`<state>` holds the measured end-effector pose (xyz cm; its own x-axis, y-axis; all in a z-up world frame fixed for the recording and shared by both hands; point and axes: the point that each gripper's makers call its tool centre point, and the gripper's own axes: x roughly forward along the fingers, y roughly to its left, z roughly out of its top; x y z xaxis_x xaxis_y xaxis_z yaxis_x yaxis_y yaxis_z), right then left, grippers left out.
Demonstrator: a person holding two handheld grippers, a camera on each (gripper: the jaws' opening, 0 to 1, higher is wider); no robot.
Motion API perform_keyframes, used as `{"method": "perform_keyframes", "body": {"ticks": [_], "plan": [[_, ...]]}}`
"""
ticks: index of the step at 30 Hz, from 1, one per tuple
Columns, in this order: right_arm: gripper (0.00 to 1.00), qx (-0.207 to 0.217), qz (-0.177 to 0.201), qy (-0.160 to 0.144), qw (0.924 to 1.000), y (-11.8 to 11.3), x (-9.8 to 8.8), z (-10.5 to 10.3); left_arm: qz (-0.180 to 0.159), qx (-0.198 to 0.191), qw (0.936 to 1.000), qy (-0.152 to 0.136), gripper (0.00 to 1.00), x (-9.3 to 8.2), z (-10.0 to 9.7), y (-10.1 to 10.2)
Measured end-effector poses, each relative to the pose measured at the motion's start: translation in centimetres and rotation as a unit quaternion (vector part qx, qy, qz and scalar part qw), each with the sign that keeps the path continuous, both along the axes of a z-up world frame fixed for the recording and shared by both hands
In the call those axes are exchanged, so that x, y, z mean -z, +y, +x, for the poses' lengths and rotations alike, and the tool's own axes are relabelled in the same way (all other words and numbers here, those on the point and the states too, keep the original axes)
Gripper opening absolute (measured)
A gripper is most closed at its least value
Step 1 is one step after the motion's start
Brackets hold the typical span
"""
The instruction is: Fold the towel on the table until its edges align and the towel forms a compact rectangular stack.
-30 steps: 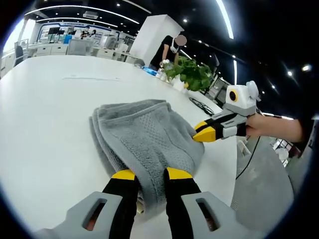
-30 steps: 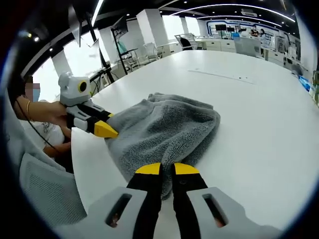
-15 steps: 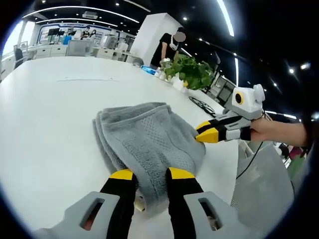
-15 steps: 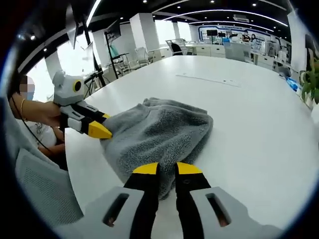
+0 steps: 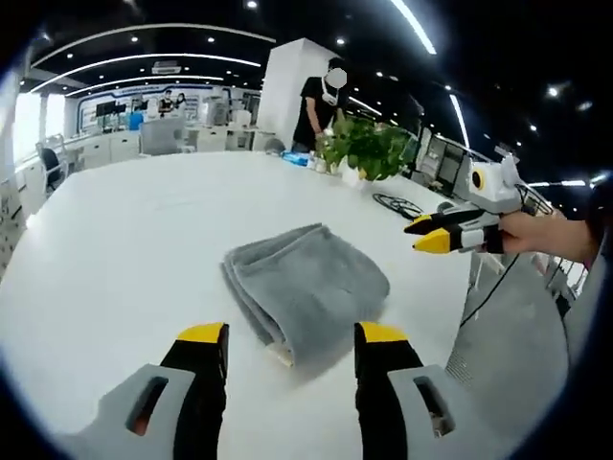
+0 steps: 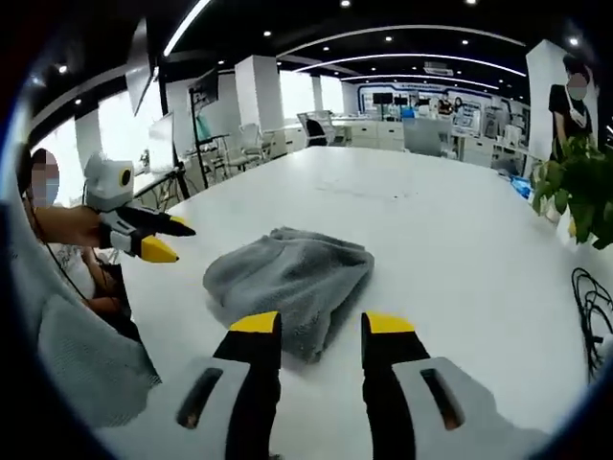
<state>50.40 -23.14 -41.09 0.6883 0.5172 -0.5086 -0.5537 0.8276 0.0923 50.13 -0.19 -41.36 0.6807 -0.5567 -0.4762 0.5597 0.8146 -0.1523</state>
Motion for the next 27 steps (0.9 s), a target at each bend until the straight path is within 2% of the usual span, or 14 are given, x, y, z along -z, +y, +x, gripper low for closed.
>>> {"method": "perform_keyframes", "body": {"ticks": [3, 5, 7, 10, 12, 14, 17, 20, 22, 24, 27], "plan": [[0.40, 0.014, 0.007, -0.004, 0.9999, -0.3, -0.8, -1.4, 0.002, -0.009, 0.9999, -0.013, 0.70, -0.9, -0.7, 1.2], [0.46, 0.029, 0.011, -0.012, 0.9995, -0.8, -1.3, -2.0, 0.005, -0.015, 0.9995, -0.028, 0.73, -1.5, -1.3, 1.9], [0.49, 0.040, 0.010, -0.015, 0.9990, -1.2, -2.0, -2.7, 0.001, -0.024, 0.9994, -0.025, 0.74, -1.3, -1.8, 2.9], [0.56, 0.057, 0.018, -0.025, 0.9979, -1.5, -3.0, -3.8, -0.010, -0.036, 0.9989, -0.029, 0.81, -1.7, -2.7, 3.2], [0.61, 0.063, 0.022, -0.030, 0.9973, -1.6, -3.4, -4.4, -0.023, -0.046, 0.9978, -0.041, 0.87, -2.2, -2.9, 3.5], [0.68, 0.071, 0.030, -0.026, 0.9967, -1.6, -3.5, -4.9, -0.025, -0.046, 0.9977, -0.042, 0.93, -2.2, -3.0, 3.7], [0.77, 0.073, 0.039, -0.026, 0.9962, -1.3, -3.7, -5.3, -0.025, -0.043, 0.9973, -0.054, 0.96, -2.6, -3.0, 3.9], [0.85, 0.072, 0.035, -0.029, 0.9964, -1.0, -3.8, -5.5, -0.029, -0.047, 0.9960, -0.071, 1.00, -4.2, -3.3, 4.2], [0.89, 0.072, 0.035, -0.030, 0.9964, -0.8, -3.9, -5.7, -0.032, -0.050, 0.9951, -0.079, 1.00, -4.4, -3.1, 5.0], [0.91, 0.072, 0.035, -0.030, 0.9964, -0.8, -3.8, -5.8, -0.035, -0.050, 0.9949, -0.081, 1.00, -4.8, -3.4, 4.7], [0.94, 0.075, 0.039, -0.025, 0.9961, -0.6, -3.7, -6.2, -0.031, -0.046, 0.9955, -0.076, 1.00, -4.5, -3.7, 4.8]]}}
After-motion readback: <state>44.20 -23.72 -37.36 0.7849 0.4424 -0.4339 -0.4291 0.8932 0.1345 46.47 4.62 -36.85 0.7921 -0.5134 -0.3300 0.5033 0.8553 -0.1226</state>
